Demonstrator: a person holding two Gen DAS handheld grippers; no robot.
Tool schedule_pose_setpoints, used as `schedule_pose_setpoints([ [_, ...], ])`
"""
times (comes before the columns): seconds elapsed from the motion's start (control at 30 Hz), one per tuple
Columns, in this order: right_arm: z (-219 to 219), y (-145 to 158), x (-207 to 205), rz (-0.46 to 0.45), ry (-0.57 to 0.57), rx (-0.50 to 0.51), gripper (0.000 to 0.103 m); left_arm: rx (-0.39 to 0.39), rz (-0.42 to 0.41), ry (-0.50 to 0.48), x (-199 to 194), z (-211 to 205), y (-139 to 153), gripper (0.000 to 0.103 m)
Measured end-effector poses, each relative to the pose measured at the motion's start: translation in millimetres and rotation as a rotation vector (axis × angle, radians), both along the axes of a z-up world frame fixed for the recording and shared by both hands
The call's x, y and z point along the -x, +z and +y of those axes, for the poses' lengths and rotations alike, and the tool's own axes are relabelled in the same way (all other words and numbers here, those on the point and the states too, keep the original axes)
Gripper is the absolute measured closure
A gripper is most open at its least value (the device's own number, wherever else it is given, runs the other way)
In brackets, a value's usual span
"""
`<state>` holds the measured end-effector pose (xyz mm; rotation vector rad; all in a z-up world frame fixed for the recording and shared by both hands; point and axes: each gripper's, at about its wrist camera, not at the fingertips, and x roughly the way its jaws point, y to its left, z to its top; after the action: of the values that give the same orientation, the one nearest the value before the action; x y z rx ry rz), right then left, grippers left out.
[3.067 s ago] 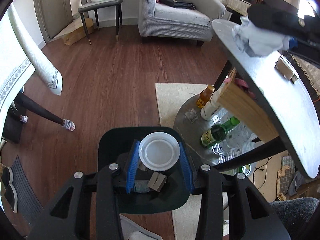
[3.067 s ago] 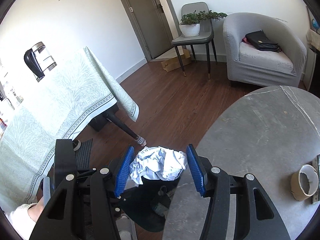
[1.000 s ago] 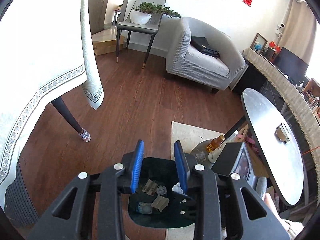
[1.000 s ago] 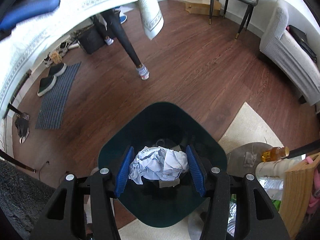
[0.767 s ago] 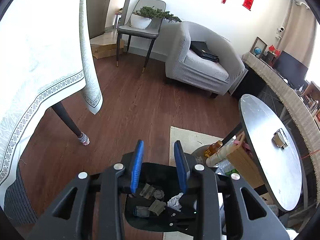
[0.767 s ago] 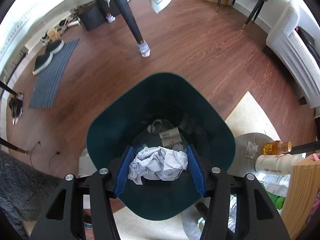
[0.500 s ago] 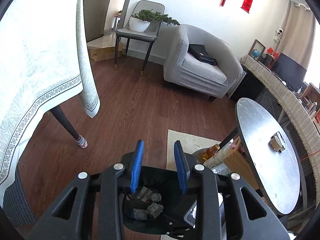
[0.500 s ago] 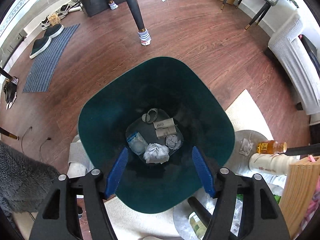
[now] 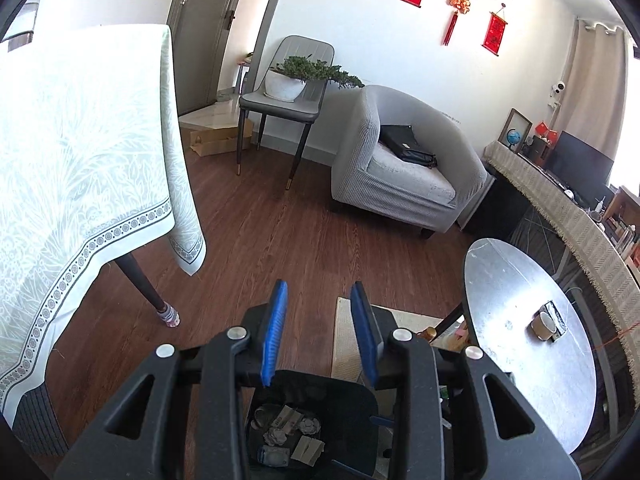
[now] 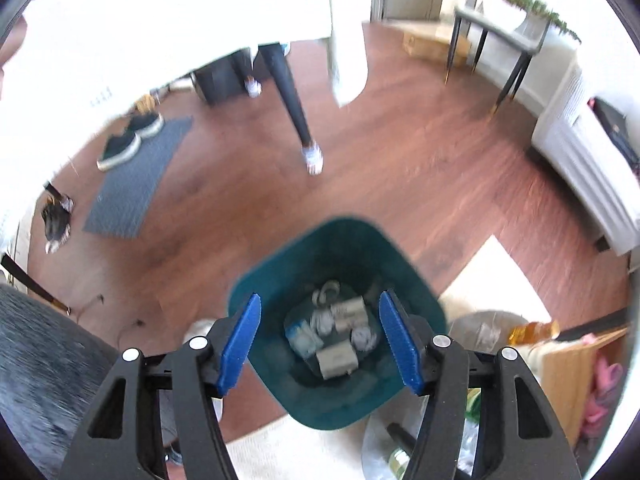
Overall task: Collect trash
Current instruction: 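Move both tools back over the table toward the tape roll and tissue pack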
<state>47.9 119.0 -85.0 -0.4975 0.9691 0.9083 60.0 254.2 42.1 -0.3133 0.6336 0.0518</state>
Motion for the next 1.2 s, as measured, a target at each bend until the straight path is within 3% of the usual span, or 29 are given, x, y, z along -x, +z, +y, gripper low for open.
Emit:
schedule_pose_setpoints([
  [0.3, -62, 62, -27, -0.069, -0.130, -0.143, 0.052, -0.047, -0.053, -0.047, -4, -39, 28, 0.054],
  [0.5, -131, 96, -50, -0.151, -0.268, -0.188, 0.052, -0.056, -0.035, -0.193, -20, -98, 27, 0.042],
  [0.7, -205, 111, -67, -0.174, -0.410, -0.239, 0.052, -0.194, 0.012, -0.385, -36, -191, 9, 0.034],
  [0.97, -296, 116, -79, -0.199, -0.580, -0.276, 0.052, -0.245, 0.019, -0.507, -57, -270, 3, 0.024],
  [1.1, -328, 112, -81, -0.212, -0.643, -0.266, 0.032, -0.242, 0.051, -0.556, -70, -300, -13, 0.023],
  [1.2, -353, 107, -79, -0.195, -0.687, -0.292, 0.030, -0.249, 0.090, -0.599, -82, -319, -29, 0.023],
])
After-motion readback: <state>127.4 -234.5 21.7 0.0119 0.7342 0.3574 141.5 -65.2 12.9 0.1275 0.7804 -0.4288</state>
